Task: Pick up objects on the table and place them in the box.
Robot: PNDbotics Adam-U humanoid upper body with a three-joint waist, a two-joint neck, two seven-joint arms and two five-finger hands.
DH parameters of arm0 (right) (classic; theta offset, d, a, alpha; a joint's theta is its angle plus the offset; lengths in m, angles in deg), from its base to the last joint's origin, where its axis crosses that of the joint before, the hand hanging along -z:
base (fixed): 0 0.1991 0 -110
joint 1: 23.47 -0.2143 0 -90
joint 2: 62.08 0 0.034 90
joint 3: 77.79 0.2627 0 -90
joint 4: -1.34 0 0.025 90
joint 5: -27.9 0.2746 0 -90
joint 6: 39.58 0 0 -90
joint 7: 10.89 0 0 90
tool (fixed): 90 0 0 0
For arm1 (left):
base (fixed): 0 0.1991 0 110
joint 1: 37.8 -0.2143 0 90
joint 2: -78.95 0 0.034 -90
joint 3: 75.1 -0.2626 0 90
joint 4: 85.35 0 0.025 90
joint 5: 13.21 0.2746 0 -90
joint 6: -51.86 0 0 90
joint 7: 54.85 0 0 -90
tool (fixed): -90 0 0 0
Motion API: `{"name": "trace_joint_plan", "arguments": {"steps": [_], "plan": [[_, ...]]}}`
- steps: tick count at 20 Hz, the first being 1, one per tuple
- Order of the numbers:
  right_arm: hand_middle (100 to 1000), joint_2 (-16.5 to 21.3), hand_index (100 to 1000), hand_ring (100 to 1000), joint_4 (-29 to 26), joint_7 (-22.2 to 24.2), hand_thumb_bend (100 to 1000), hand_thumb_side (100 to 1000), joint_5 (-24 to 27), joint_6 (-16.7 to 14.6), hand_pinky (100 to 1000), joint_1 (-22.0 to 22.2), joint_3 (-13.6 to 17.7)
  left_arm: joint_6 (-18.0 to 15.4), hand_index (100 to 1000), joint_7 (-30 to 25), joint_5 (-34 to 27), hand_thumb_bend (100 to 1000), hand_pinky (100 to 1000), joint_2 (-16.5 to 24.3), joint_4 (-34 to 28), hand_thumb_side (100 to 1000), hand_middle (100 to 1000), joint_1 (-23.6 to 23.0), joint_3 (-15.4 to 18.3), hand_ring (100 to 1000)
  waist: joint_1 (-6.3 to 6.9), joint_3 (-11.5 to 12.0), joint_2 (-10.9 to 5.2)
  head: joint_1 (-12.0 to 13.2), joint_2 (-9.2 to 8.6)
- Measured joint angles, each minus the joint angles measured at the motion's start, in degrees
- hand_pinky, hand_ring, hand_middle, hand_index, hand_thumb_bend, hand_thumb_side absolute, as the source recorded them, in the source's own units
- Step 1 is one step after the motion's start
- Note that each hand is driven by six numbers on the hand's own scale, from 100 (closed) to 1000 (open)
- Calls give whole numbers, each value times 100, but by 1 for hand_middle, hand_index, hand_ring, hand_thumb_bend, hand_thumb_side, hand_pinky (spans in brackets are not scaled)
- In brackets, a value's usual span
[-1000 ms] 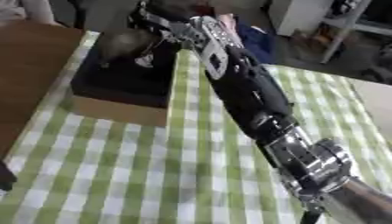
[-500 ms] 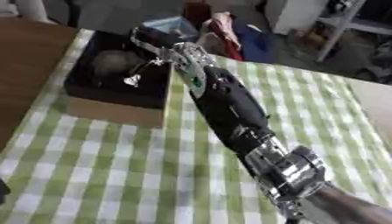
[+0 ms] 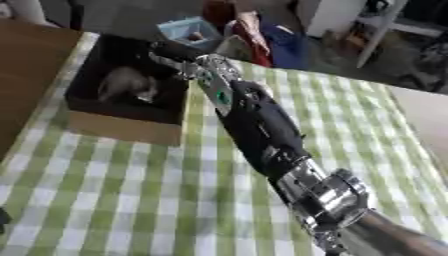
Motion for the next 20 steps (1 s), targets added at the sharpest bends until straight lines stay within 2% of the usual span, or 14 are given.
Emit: {"name": "trace_joint_plan", "arguments": {"steps": [4,5,6,14,20], "plan": [[827,44,920,835,-136,100,379,567,8,-44,806,-2,-29,-2,688,-2,0,100,652,0,0,314,578,-2,0,552,2,-26,-4,0,0],[829,72,920,835,-177,103,288,614,19,-51,806,-6,-30,-2,688,-2,0,100,652,0,0,305,577,-6,0,552,3,-38,-11,1,0],[826,109,920,835,-223,102,385,544,48,-57,805,-9,-36,-2,688,-2,0,100,652,0,0,314,578,-11,0,552,4,-60,-20,2,0],[822,675,921,835,-656,59,399,478,535,-40,801,-3,-51,-18,688,14,22,100,652,3,0,313,579,-92,4,553,39,-276,-60,64,2],[816,1184,918,832,-753,-52,388,473,751,148,798,270,101,-49,688,51,79,100,652,18,0,310,579,-156,26,553,88,-401,-53,141,1]]}}
